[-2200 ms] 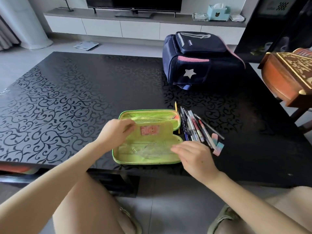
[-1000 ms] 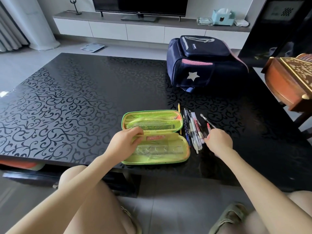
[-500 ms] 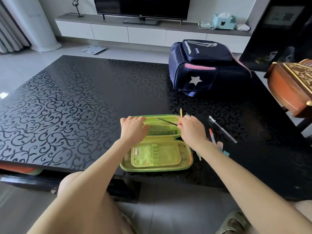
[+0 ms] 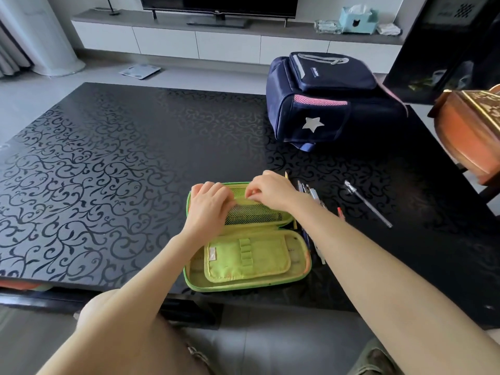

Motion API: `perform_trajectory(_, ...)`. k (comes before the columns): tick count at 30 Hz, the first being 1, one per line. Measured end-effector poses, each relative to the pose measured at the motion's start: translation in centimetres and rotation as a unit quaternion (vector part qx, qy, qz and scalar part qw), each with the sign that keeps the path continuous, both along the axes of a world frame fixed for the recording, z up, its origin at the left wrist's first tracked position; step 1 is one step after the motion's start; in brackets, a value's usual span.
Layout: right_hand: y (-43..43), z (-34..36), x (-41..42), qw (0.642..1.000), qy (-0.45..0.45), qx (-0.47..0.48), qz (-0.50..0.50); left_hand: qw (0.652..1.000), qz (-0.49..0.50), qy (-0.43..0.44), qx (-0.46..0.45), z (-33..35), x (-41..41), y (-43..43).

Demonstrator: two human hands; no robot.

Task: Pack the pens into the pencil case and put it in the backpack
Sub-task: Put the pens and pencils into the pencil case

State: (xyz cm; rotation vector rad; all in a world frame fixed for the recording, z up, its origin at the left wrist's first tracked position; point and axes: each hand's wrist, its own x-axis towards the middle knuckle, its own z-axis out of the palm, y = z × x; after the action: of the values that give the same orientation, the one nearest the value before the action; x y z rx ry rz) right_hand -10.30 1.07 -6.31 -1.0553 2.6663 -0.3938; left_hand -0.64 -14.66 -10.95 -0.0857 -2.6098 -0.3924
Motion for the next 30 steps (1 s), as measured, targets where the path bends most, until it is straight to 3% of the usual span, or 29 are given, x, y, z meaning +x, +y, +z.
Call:
perform_trajectory(4, -2.0, 0.7, 0.6, 0.996, 0.040, 0.070, 0.045, 1.000, -0.002, 0.029, -0.007, -0.8, 0.6, 0.3)
perform_trajectory(8, -0.2, 0.3, 0.7, 0.986, 0.114, 0.125, -0.003, 1.000, 0.012, -0.015, 0.013, -1.3, 0.8, 0.2)
perform_trajectory(10, 1.9, -0.2, 0.4, 0.990, 0.096, 0.088, -0.048, 0.999, 0.012, -0.039, 0.020, -1.2, 0.5, 0.1)
perform_trajectory(13, 4.6, -1.5, 0.7, 0.993, 0.008, -0.071, -0.097, 0.998, 0.015, -0.059, 0.013, -0.8, -0.1, -0.2)
perform_trajectory(16, 5.5, -3.1, 1.9, 0.960, 0.081, -0.191, -0.189, 0.996, 0.030, -0.073, -0.046, -0.2, -1.2, 0.6)
perform_trajectory(18, 5.3, -3.8, 2.6, 0.929, 0.133, -0.181, -0.293, 0.994, 0.020, -0.070, -0.079, 0.4, -2.1, 1.9)
perform_trajectory(21, 4.8, -4.1, 2.8, 0.899, 0.077, -0.139, -0.409, 0.990, -0.010, -0.119, -0.070, 1.4, -3.7, 4.9)
perform_trajectory(24, 4.0, -4.5, 3.4, 0.898, 0.065, -0.146, -0.411, 0.980, -0.005, -0.190, -0.054, 1.7, -5.1, 7.5)
perform_trajectory(30, 4.2, -5.5, 4.6, 0.884, 0.157, -0.197, -0.394, 0.965, 0.011, -0.227, -0.128, 1.3, -6.4, 9.9)
